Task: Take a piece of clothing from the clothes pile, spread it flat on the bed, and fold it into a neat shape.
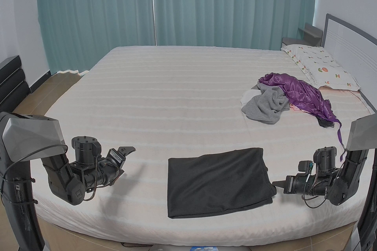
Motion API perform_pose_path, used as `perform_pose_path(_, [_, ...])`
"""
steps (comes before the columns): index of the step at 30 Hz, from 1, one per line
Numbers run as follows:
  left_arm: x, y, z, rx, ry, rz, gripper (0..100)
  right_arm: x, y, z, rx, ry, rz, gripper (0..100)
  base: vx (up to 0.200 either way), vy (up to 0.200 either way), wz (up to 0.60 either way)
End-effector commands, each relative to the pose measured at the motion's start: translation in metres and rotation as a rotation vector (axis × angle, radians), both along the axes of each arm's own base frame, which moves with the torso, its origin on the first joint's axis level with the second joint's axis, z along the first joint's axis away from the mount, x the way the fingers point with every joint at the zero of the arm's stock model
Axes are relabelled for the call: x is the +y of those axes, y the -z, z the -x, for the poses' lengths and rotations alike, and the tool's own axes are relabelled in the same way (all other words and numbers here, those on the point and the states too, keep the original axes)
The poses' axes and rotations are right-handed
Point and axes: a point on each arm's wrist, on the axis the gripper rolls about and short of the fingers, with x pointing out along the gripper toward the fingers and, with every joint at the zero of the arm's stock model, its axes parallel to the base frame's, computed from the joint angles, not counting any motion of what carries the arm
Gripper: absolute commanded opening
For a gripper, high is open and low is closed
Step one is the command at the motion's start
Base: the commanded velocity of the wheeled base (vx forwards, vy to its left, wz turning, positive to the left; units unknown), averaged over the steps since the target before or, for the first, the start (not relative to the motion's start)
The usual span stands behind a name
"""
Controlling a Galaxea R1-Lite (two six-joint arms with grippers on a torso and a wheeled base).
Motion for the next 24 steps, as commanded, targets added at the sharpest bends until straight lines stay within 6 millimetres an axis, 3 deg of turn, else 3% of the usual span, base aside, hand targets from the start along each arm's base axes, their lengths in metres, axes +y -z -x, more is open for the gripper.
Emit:
perform_pose_path(1, [0.000, 0.000, 0.000, 0.000, 0.000, 0.000, 100, -0.001, -0.001, 0.006, 0.012, -0.002, 0.002, 0, 0.000, 0.000, 0.00])
perform_pose_path(13, [0.000, 0.000, 0.000, -0.001, 0.000, 0.001, 100, -0.006, -0.001, 0.012, 0.002, -0.008, 0.018, 0, 0.000, 0.000, 0.00])
perform_pose_path(14, [0.000, 0.000, 0.000, -0.001, 0.000, 0.001, 100, -0.006, -0.001, 0.012, -0.004, -0.008, 0.017, 100, 0.000, 0.000, 0.00])
perform_pose_path(24, [0.000, 0.000, 0.000, -0.001, 0.000, 0.001, 100, 0.005, 0.002, 0.008, -0.008, -0.043, 0.015, 100, 0.000, 0.000, 0.00])
